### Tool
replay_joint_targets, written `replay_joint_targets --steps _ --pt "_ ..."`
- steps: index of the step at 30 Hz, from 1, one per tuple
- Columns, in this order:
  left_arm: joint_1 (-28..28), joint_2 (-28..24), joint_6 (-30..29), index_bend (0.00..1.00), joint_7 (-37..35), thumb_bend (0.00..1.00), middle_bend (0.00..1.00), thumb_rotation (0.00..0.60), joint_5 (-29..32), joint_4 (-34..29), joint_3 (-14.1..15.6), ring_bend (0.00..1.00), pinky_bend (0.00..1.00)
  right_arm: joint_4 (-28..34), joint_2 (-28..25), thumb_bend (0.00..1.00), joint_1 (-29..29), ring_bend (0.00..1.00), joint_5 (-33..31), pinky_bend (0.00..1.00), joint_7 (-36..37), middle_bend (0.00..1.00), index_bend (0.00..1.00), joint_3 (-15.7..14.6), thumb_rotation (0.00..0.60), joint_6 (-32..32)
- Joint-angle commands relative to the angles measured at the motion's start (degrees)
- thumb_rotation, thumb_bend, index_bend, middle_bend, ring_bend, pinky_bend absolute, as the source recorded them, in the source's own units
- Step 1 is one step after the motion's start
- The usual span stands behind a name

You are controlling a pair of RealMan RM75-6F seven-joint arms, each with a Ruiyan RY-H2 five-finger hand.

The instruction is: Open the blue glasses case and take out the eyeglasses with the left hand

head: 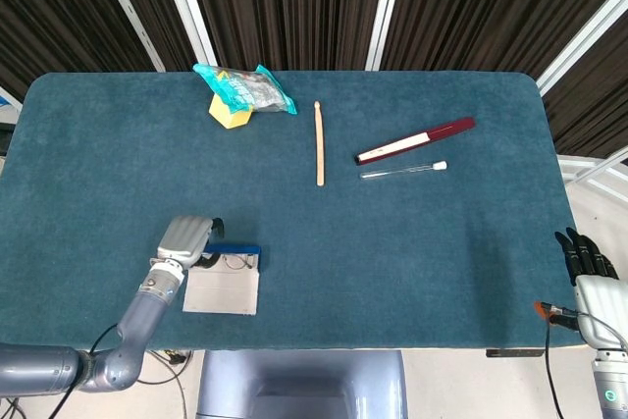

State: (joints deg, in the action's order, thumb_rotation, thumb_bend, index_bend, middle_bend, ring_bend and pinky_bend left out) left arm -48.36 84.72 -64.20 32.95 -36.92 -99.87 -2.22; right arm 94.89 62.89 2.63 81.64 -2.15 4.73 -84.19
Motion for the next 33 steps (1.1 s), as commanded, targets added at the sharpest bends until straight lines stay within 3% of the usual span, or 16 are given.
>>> replay_joint_targets --steps 1,33 --pt "-0.26 1.46 -0.39 0.45 1.21 0.28 1.00 0.600 1.00 1.09 -0.50 0.95 0.99 0.02 -0.02 0.18 0.03 0.00 -0.03 0.18 0.07 0.00 0.00 0.01 0.600 0.07" --pt "0.05 4.40 -0.42 0.47 5.19 0.29 1.00 0.600 3.55 3.27 -1.98 0.95 0.99 0.13 -0.04 0.18 0.11 0.00 -0.10 0.18 0.16 0.00 0.00 0.01 0.600 0.25"
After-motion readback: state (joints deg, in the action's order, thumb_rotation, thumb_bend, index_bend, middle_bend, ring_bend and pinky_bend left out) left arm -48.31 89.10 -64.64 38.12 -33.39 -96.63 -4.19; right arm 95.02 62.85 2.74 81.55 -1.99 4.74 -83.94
